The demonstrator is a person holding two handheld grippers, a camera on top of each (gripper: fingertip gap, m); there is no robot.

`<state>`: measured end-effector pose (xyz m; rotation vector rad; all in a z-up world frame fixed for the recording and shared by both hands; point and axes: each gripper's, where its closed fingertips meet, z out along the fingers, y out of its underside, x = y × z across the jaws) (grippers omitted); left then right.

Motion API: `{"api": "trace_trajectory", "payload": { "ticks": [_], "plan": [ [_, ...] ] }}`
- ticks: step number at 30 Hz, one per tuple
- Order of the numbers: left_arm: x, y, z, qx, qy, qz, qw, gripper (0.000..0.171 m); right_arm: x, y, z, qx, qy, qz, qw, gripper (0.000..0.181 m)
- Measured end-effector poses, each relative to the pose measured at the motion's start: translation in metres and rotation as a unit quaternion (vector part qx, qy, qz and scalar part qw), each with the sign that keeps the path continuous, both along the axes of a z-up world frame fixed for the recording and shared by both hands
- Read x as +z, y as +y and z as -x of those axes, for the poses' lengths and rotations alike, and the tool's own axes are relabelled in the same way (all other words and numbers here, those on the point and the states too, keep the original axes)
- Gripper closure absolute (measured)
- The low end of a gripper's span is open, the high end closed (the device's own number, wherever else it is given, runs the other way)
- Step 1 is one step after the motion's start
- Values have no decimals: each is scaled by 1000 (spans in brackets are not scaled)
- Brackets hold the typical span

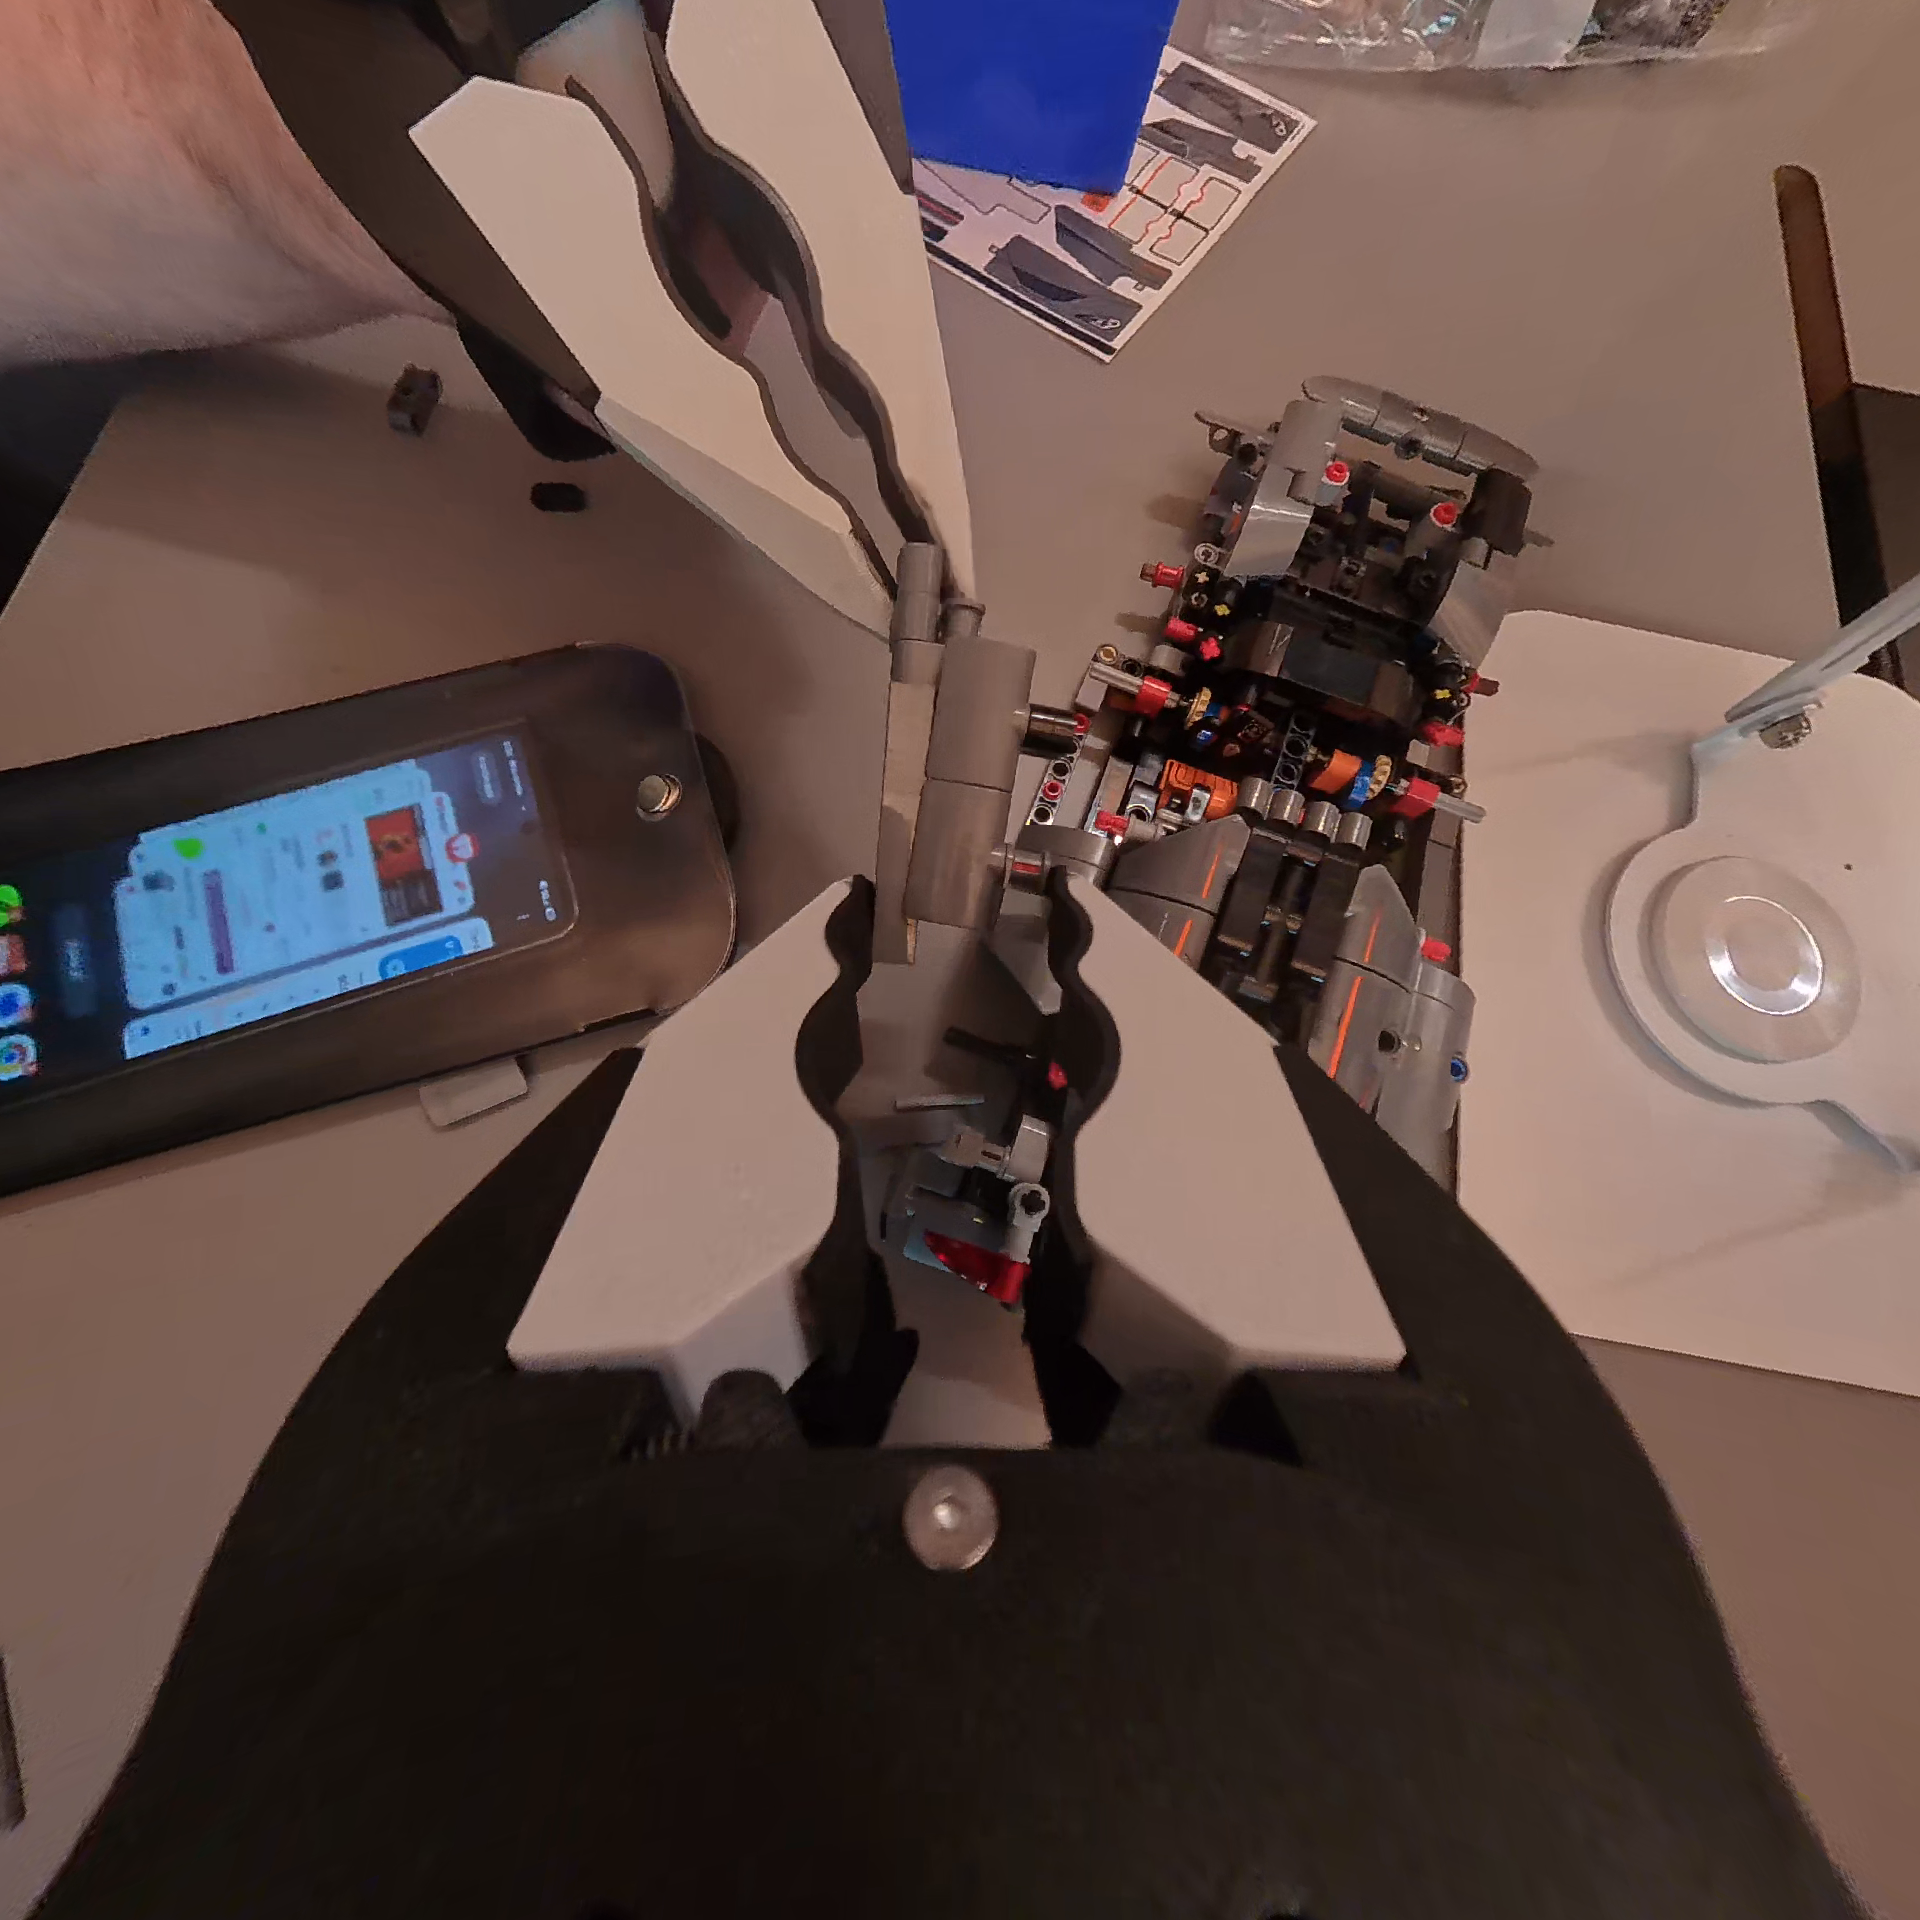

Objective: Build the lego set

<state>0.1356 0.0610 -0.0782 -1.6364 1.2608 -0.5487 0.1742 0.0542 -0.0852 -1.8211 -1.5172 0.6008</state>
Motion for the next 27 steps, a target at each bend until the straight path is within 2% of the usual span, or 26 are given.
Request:
{"api": "trace_trajectory", "payload": {
  "ticks": [7,10,11,12,13,16,21,25,27],
  "plan": [
    [7,8,5,44,7,-38,998,150,1,3,1,-16,15,13,1000,150],
    [9,12,9,70,8,-54,996,134,3,5,1,-24,27,25,999,150],
    [10,13,11,81,10,-64,995,123,4,6,1,-27,32,28,999,151],
    [12,14,10,86,13,-73,993,110,5,6,1,-27,38,34,998,167],
    [12,12,8,89,18,-76,993,105,7,6,1,-31,48,39,998,170],
    [11,8,2,93,39,-88,991,104,6,6,1,-34,51,55,997,170],
    [-16,4,1,86,85,-43,992,109,0,7,-2,-36,42,73,996,169],
    [-26,-8,-13,77,84,-15,993,109,0,6,-2,-36,45,81,995,170],
    [-30,-10,-19,80,105,-31,991,110,-1,5,-1,-34,44,83,995,170]
  ]
}}
